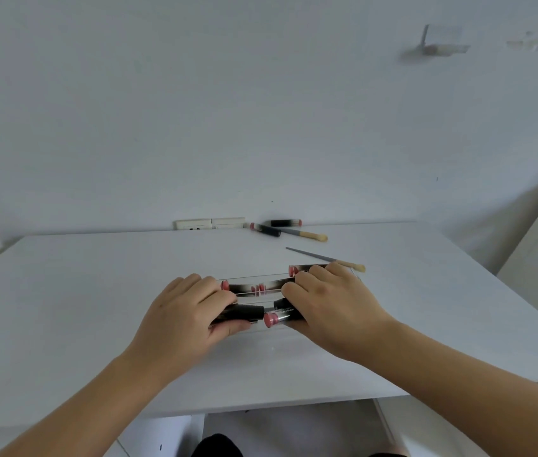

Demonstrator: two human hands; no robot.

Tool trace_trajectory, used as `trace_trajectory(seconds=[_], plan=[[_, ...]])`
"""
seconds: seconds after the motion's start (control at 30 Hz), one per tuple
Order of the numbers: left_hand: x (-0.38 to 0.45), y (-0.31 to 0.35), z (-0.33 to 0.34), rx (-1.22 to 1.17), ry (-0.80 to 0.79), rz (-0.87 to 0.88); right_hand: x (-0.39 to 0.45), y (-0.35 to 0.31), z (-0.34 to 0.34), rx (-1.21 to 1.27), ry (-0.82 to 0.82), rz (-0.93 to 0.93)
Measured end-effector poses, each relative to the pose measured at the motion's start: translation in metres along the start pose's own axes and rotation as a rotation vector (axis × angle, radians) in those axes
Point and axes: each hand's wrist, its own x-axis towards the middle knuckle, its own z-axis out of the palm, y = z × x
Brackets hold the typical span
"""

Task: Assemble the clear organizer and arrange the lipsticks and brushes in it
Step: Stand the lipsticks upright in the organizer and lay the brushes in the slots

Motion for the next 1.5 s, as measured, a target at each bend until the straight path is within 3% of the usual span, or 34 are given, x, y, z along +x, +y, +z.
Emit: trace_trajectory(seconds=[0.43, 0.63, 0.9, 1.13, 1.27, 1.4, 1.5], plan=[[0.001, -0.004, -0.002, -0.163, -0.015, 0.000, 0.007, 0.003, 0.000, 0.026, -0.041, 0.095], [-0.001, -0.010, -0.002, -0.217, -0.010, -0.017, 0.006, 0.009, 0.003, 0.103, -0.147, 0.125], [-0.002, -0.012, 0.000, -0.174, -0.015, -0.076, 0.004, 0.021, 0.004, 0.176, -0.024, 0.138], [-0.003, -0.015, -0.002, -0.235, -0.061, -0.083, 0.024, 0.074, 0.023, 0.427, -0.002, 0.416], [-0.003, -0.015, -0.001, -0.270, -0.045, -0.104, 0.038, 0.124, 0.050, 0.559, -0.121, 0.588], [-0.001, -0.021, -0.002, -0.373, -0.024, -0.213, 0.044, 0.157, 0.082, 0.549, -0.300, 0.570], [0.001, -0.031, -0.004, -0.454, -0.100, -0.387, 0.048, 0.168, 0.100, 0.542, -0.452, 0.534]])
